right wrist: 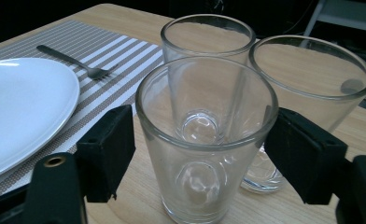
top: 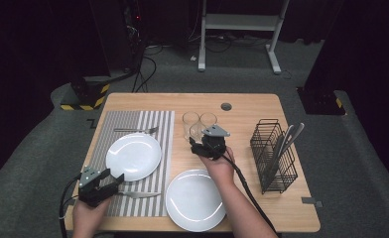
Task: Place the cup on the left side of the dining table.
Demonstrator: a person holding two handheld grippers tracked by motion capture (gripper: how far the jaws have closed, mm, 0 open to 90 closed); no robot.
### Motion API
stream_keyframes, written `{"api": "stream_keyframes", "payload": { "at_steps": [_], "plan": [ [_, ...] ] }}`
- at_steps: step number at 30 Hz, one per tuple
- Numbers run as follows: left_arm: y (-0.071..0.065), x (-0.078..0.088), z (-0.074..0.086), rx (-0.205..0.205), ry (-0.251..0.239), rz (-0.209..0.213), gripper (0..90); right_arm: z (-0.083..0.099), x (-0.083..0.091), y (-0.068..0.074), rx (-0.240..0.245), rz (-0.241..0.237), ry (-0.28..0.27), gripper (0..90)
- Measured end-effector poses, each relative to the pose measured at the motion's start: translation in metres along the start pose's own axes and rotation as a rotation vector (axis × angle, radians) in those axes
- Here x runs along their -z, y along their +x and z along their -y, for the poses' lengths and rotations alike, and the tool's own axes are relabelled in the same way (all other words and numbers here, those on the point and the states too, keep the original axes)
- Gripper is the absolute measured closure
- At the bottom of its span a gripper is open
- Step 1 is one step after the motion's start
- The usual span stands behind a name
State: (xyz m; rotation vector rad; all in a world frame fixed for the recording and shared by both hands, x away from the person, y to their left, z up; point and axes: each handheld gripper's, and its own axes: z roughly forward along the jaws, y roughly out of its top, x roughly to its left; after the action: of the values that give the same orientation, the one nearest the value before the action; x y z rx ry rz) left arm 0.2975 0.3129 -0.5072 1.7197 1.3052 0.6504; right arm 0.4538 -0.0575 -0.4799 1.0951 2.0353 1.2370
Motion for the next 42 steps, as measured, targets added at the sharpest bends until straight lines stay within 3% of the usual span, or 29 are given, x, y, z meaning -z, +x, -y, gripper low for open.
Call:
{"api": "stream_keyframes", "payload": {
  "at_steps": [14, 19, 26, 42],
  "plan": [
    [0.0, 0.0, 0.0, 0.002, 0.0, -0.001, 37.5, 0.001, 0.009, 0.006, 0.029, 0.011, 0.01, 29.4],
    [-0.001, 0.0, 0.0, 0.0, 0.001, 0.001, 37.5, -0.003, 0.008, 0.004, 0.009, -0.006, -0.024, 24.1],
    [0.001, 0.001, 0.0, 0.003, -0.002, 0.0, 37.5, -0.004, -0.004, 0.009, 0.003, 0.011, -0.006, 19.4],
    [0.003, 0.002, 0.001, 0.013, -0.004, 0.002, 37.6, -0.006, -0.012, 0.009, 0.003, 0.029, 0.008, 27.6]
  ]
}}
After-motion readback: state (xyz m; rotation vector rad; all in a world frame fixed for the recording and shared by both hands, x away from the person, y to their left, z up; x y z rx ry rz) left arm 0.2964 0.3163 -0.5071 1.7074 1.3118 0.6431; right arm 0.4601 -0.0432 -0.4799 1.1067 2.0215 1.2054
